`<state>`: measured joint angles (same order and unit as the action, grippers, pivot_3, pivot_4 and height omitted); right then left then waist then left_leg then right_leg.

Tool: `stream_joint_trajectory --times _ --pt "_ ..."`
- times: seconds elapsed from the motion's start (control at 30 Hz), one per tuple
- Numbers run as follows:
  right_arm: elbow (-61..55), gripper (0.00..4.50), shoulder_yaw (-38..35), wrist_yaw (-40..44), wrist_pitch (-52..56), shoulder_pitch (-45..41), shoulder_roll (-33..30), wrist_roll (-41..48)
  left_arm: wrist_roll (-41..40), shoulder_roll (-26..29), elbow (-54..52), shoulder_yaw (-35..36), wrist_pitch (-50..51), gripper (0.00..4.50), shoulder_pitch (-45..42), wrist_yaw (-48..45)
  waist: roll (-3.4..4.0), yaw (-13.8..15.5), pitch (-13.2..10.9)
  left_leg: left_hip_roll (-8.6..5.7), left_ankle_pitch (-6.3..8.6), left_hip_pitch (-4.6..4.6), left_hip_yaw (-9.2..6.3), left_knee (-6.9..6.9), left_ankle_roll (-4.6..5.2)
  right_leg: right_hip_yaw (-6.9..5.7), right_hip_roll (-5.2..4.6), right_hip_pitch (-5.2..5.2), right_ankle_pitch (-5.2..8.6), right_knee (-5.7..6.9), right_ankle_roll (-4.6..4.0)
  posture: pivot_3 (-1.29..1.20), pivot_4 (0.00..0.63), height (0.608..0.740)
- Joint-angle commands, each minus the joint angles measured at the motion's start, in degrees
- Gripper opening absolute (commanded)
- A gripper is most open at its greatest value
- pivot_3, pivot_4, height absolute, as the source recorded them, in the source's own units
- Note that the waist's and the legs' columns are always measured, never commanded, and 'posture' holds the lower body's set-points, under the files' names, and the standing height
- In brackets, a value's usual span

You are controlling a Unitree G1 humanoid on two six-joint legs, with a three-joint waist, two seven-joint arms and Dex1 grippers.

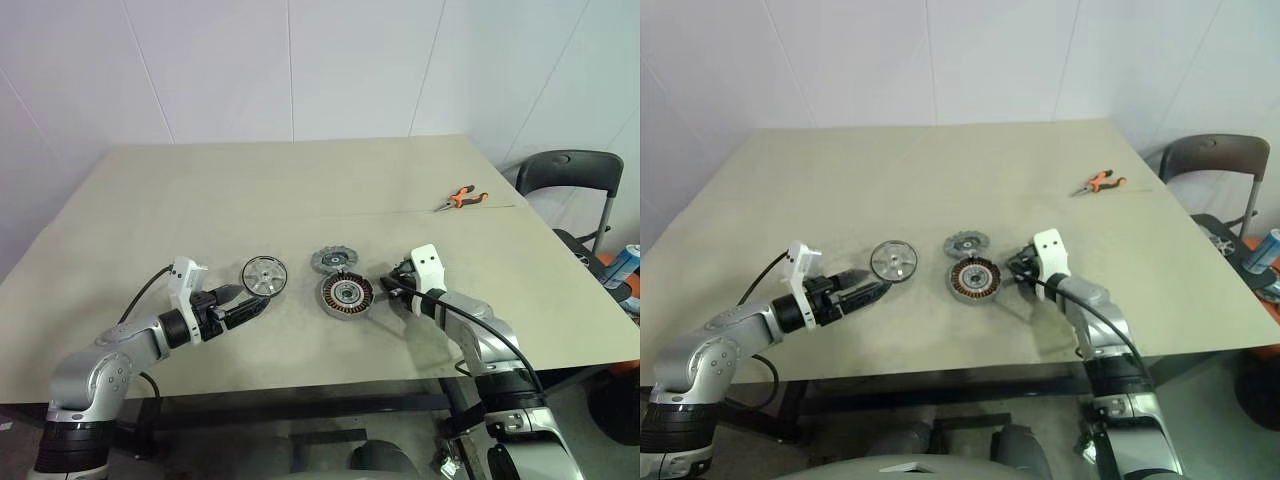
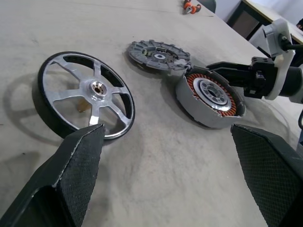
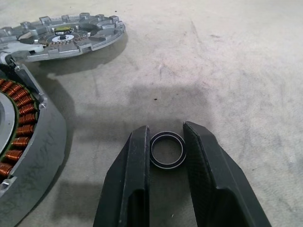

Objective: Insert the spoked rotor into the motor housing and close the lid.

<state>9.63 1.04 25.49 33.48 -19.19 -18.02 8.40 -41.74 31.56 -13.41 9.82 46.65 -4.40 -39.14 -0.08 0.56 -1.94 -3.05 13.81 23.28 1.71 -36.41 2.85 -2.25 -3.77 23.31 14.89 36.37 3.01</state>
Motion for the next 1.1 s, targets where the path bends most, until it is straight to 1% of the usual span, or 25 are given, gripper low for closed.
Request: stream_joint_trajectory --times 0.03,0.2,0.3,0.37,0.4,0.47,0.57,0.77,0.93,1.1 --pt "-0.5 0.7 0.9 0.5 4.0 1.2 0.2 0.6 -0.1 -0.1 -0.6 0.2 -0.8 4.5 -1.7 -0.2 -0.03 0.0 0.0 0.0 0.0 0.0 0.0 0.1 0.0 0.0 0.0 0.02 0.0 -0.05 0.0 0.0 0.0 0.74" --pt "-4.8 0.7 0.7 1.3 6.6 -0.6 -0.9 1.3 -1.1 0.1 -1.0 0.3 0.2 4.5 -2.2 -1.2 0.02 -0.1 0.0 0.0 -0.01 0.1 0.02 0.35 -0.02 0.0 0.0 0.07 -0.01 -0.11 -0.01 0.0 0.0 0.74" --pt "-11.8 0.7 -1.3 4.9 11.4 -1.5 -1.7 6.8 -0.8 0.1 -0.9 0.3 0.1 4.5 -2.4 -1.1 0.1 0.0 0.0 0.0 -0.01 0.17 0.02 0.37 -0.02 0.0 0.0 0.12 -0.01 -0.12 -0.02 0.0 0.0 0.74" --pt "-17.1 0.7 -3.6 8.4 16.1 -2.1 -2.3 12.9 -0.7 -0.1 -0.9 0.2 0.2 4.5 -2.6 -0.9 0.26 0.1 -0.2 0.0 -0.01 0.24 0.02 0.36 -0.01 0.0 0.0 0.16 -0.01 -0.13 -0.01 0.0 0.0 0.74" --pt "-19.2 0.7 -5.6 9.1 18.9 -3.0 -2.1 16.3 -0.7 -0.3 -1.1 0.1 0.2 4.5 -2.4 -0.7 0.28 0.1 -0.2 0.0 -0.01 0.25 0.02 0.36 -0.01 0.0 0.0 0.17 -0.01 -0.13 -0.01 0.0 0.0 0.74" --pt "-21.6 0.7 -7.3 9.9 21.9 -4.6 -2.7 19.8 -0.5 -0.5 -1.5 -0.2 0.2 4.5 -2.0 -0.5 0.29 0.0 -0.2 0.0 -0.01 0.26 0.02 0.36 0.0 0.0 0.0 0.17 -0.01 -0.14 -0.01 0.0 0.0 0.74" --pt "-23.0 0.7 -6.4 10.8 22.7 -6.6 -4.5 20.8 -0.3 -0.9 -1.7 -0.4 0.1 4.5 -1.6 -0.2 0.28 0.1 -0.2 0.0 -0.01 0.25 0.02 0.35 0.0 0.0 0.0 0.17 -0.01 -0.14 0.0 0.0 0.0 0.74" --pt "-22.2 0.7 -3.6 10.4 22.0 -8.7 -5.0 20.6 0.2 -1.5 -1.3 -0.5 -0.5 4.5 -1.4 -0.2 0.28 0.1 -0.2 0.0 0.0 0.26 0.02 0.37 0.0 0.0 -0.01 0.16 -0.01 -0.2 -0.01 0.0 0.0 0.74" --pt "-20.2 0.7 0.9 12.0 20.1 -9.0 -5.6 19.0 0.7 -1.8 -1.1 -0.4 -1.4 4.5 -0.5 -0.5 0.28 0.0 -0.2 0.0 0.0 0.27 0.02 0.35 0.0 0.0 -0.01 0.16 -0.02 -0.19 -0.01 0.0 0.0 0.74" --pt "-19.3 0.7 5.5 17.3 19.1 -8.5 -8.0 19.0 0.7 -1.4 -0.6 -0.5 -2.1 4.5 0.2 -1.9 0.28 0.1 -0.2 0.0 0.0 0.26 0.03 0.35 0.01 0.0 -0.01 0.17 -0.02 -0.2 -0.02 0.0 0.0 0.74"
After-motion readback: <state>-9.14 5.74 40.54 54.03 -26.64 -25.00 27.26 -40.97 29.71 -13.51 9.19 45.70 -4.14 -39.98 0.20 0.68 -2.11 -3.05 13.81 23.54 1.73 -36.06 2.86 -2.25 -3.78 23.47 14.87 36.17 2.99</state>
